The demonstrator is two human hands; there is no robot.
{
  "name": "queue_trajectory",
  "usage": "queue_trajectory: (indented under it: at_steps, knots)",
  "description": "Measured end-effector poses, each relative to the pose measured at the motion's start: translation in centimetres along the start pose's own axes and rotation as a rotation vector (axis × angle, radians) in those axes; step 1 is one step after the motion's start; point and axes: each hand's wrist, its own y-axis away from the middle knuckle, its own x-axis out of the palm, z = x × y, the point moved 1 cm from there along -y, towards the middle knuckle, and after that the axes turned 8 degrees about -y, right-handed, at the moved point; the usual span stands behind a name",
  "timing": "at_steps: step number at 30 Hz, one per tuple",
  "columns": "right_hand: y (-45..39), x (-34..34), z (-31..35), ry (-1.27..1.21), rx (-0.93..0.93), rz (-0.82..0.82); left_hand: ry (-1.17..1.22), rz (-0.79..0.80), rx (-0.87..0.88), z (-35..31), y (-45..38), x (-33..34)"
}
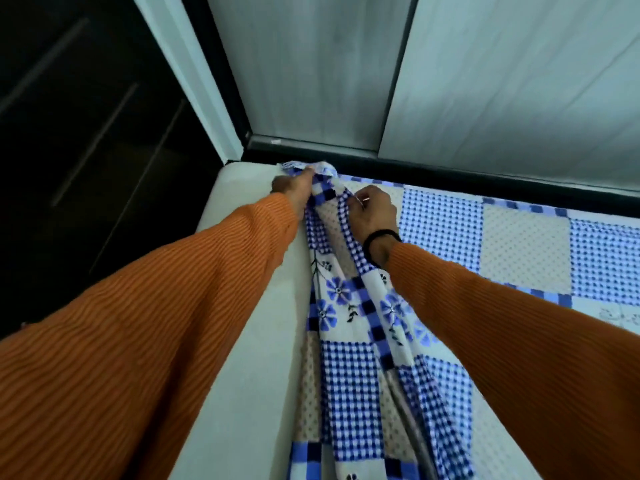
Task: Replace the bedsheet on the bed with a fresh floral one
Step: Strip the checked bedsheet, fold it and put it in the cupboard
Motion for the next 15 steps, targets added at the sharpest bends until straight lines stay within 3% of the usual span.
queue_trajectory:
  at_steps: [3, 6, 9, 12, 15]
  knots:
    - [-1.3, -2.8, -0.8, -0.077, -0.037, -0.050, -0.056, -0.069, 0.017, -3.6, 0.7, 2.0]
    - [-2.7, -6.9, -1.9, -0.140, -0.069, -0.151, -0.414, -0.089, 0.232, -8.9, 8.6, 3.8]
    - [-4.5, -11.9, -3.7, -0.141, -0.047, -0.269, -0.755, 0.000, 0.414, -10.7, 11.8, 6.9]
    - [-6.1, -17.4, -6.4, -0.089, 0.043, -0.364, -0.965, 0.230, 0.637, -10.6, 13.0, 10.5]
    - [-7.0, -22.6, -9.5, -0.049, 0.163, -0.440, -1.108, 0.247, 0.766, -10.0, 14.2, 13.0]
